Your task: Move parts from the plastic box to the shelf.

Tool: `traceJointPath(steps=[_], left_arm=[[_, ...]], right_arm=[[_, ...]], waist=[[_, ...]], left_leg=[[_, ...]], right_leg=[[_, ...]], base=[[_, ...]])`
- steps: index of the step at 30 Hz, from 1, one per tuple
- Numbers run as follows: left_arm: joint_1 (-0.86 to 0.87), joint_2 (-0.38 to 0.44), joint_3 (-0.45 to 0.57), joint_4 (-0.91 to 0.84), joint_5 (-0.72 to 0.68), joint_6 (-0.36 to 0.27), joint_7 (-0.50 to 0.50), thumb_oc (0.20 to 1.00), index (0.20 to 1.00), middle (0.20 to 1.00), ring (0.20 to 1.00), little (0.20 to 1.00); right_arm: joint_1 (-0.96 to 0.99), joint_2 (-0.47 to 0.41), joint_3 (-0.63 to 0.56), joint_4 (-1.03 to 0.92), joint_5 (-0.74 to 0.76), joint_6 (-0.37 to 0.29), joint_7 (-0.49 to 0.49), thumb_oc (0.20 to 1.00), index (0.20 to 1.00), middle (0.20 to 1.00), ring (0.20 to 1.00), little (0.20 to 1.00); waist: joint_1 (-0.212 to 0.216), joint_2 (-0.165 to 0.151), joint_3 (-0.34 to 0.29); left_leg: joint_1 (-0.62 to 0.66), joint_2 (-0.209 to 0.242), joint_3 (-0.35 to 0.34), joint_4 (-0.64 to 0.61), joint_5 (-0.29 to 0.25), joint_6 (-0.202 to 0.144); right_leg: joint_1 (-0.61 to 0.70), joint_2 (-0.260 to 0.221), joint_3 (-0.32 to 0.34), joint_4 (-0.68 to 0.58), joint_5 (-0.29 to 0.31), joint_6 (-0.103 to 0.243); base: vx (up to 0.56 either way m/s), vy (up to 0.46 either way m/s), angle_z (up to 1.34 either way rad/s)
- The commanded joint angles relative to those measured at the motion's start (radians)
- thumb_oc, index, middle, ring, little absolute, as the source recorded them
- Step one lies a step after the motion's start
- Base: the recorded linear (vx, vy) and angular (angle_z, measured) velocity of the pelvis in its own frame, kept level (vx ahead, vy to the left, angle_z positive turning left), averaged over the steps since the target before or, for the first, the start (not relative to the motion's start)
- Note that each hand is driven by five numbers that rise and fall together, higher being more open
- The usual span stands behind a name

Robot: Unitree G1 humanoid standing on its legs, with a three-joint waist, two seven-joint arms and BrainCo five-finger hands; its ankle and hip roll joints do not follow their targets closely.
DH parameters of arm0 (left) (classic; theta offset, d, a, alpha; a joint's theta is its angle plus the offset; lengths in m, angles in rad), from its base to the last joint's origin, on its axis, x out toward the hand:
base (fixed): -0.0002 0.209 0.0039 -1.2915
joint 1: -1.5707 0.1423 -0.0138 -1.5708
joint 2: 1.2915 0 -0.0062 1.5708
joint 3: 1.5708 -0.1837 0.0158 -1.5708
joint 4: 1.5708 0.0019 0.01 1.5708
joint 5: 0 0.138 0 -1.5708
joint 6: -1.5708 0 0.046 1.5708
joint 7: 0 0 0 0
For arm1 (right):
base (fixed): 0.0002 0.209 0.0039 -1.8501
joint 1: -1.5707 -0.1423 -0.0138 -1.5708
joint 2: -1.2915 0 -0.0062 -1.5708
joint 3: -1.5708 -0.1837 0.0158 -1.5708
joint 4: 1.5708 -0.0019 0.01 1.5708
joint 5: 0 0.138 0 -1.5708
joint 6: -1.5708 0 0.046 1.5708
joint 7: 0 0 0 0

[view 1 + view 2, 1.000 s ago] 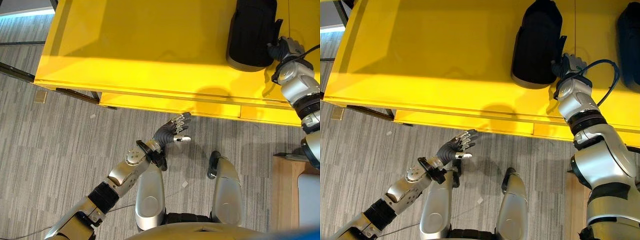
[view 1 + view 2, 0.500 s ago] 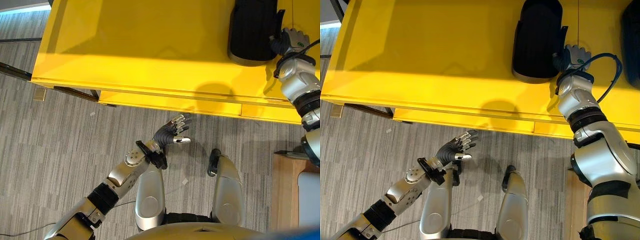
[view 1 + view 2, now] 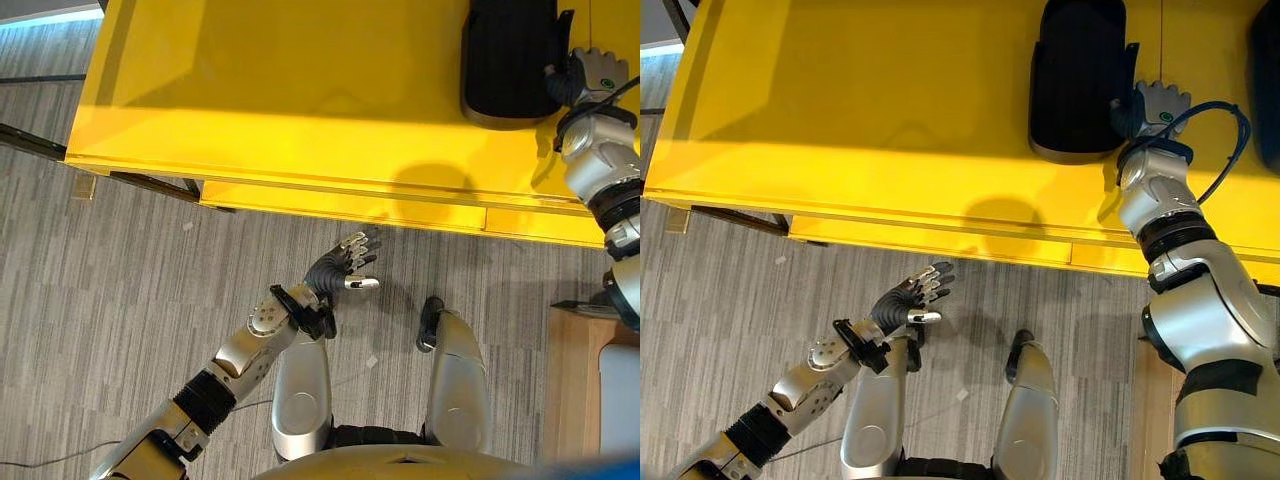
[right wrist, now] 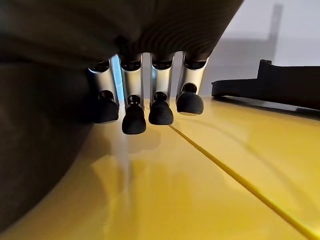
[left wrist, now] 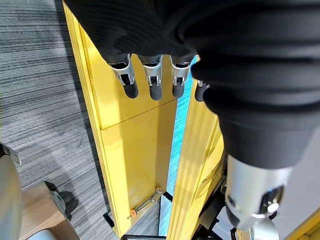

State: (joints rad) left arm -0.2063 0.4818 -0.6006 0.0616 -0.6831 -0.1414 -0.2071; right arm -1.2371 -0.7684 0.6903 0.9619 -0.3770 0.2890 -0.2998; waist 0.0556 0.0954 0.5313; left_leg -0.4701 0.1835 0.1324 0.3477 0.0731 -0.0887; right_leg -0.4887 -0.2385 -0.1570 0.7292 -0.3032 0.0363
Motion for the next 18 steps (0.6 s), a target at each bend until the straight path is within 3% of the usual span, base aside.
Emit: traceJointPath(steps=[1,2,3,4,5,10,12,15,18], left_arm=[[0.009,-0.003,-0.005,-0.092,-0.042,-0.044,-0.043,1.0,1.0,1.0,1.0,1.0],[0.008,-0.005,-0.007,-0.093,-0.044,-0.04,-0.038,1.0,1.0,1.0,1.0,1.0],[0.007,-0.005,-0.008,-0.094,-0.042,-0.043,-0.031,1.0,1.0,1.0,1.0,1.0],[0.006,-0.006,-0.008,-0.093,-0.039,-0.045,-0.032,1.0,1.0,1.0,1.0,1.0],[0.003,-0.008,-0.009,-0.092,-0.019,-0.046,-0.037,1.0,1.0,1.0,1.0,1.0],[-0.005,-0.004,-0.029,-0.096,0.009,-0.033,-0.042,1.0,1.0,1.0,1.0,1.0],[-0.009,-0.004,-0.035,-0.093,0.03,-0.028,-0.055,1.0,1.0,1.0,1.0,1.0],[-0.015,0.002,-0.051,-0.096,0.058,-0.043,-0.055,1.0,1.0,1.0,1.0,1.0],[-0.021,-0.001,-0.055,-0.11,-0.02,-0.048,-0.046,1.0,1.0,1.0,1.0,1.0]], right_arm=[[-0.1,-0.087,0.059,0.046,-0.011,0.027,-0.075,0.2,0.2,0.2,0.2,0.2],[-0.101,-0.085,0.055,0.047,-0.02,0.027,-0.098,0.2,0.2,0.2,0.2,0.2],[-0.104,-0.084,0.051,0.048,-0.036,0.027,-0.117,0.542,0.542,0.542,0.542,0.542],[-0.105,-0.084,0.046,0.048,-0.033,0.029,-0.128,0.827,0.827,0.827,0.827,0.827],[-0.105,-0.082,0.037,0.048,-0.013,0.029,-0.149,1.0,1.0,1.0,1.0,1.0],[-0.099,-0.073,0.0,0.024,-0.007,0.009,-0.16,1.0,1.0,1.0,1.0,1.0],[-0.079,-0.073,-0.012,-0.005,0.044,0.024,-0.172,1.0,1.0,1.0,1.0,1.0],[-0.061,-0.066,-0.038,-0.022,0.112,-0.002,-0.197,1.0,1.0,1.0,1.0,1.0],[-0.04,-0.06,-0.075,-0.041,0.132,-0.006,-0.213,1.0,1.0,1.0,1.0,1.0]], waist=[[0.018,-0.004,-0.011],[0.017,-0.003,-0.011],[0.016,-0.002,-0.011],[0.015,-0.001,-0.011],[0.013,0.002,-0.011],[0.003,0.011,-0.011],[-0.005,0.014,-0.011],[-0.012,0.014,-0.011],[-0.016,0.016,-0.011]], left_leg=[[0.094,0.006,0.077,0.065,-0.189,0.037],[0.096,0.006,0.078,0.064,-0.188,0.037],[0.098,0.006,0.079,0.064,-0.189,0.037],[0.099,0.006,0.079,0.063,-0.189,0.037],[0.102,0.005,0.081,0.061,-0.189,0.037],[0.109,-0.001,0.086,0.055,-0.19,0.036],[0.113,-0.003,0.09,0.056,-0.193,0.038],[0.119,-0.003,0.091,0.056,-0.195,0.038],[0.129,-0.01,0.092,0.051,-0.197,0.041]], right_leg=[[0.016,0.042,-0.062,0.051,-0.029,-0.027],[0.017,0.042,-0.061,0.051,-0.029,-0.026],[0.016,0.041,-0.06,0.052,-0.029,-0.026],[0.016,0.041,-0.06,0.051,-0.029,-0.025],[0.017,0.041,-0.06,0.048,-0.028,-0.024],[0.019,0.039,-0.054,0.045,-0.03,-0.022],[0.017,0.039,-0.046,0.056,-0.037,-0.023],[0.023,0.041,-0.04,0.061,-0.044,-0.025],[0.03,0.041,-0.038,0.061,-0.046,-0.023]], base=[[0.01,0.031,-0.01],[0.0,0.0,0.0],[0.0,0.0,0.0],[0.0,0.0,0.0],[0.0,0.0,0.0],[0.01,0.051,-0.01],[0.01,0.062,-0.02],[0.02,0.039,-0.02],[0.02,0.033,-0.04]])
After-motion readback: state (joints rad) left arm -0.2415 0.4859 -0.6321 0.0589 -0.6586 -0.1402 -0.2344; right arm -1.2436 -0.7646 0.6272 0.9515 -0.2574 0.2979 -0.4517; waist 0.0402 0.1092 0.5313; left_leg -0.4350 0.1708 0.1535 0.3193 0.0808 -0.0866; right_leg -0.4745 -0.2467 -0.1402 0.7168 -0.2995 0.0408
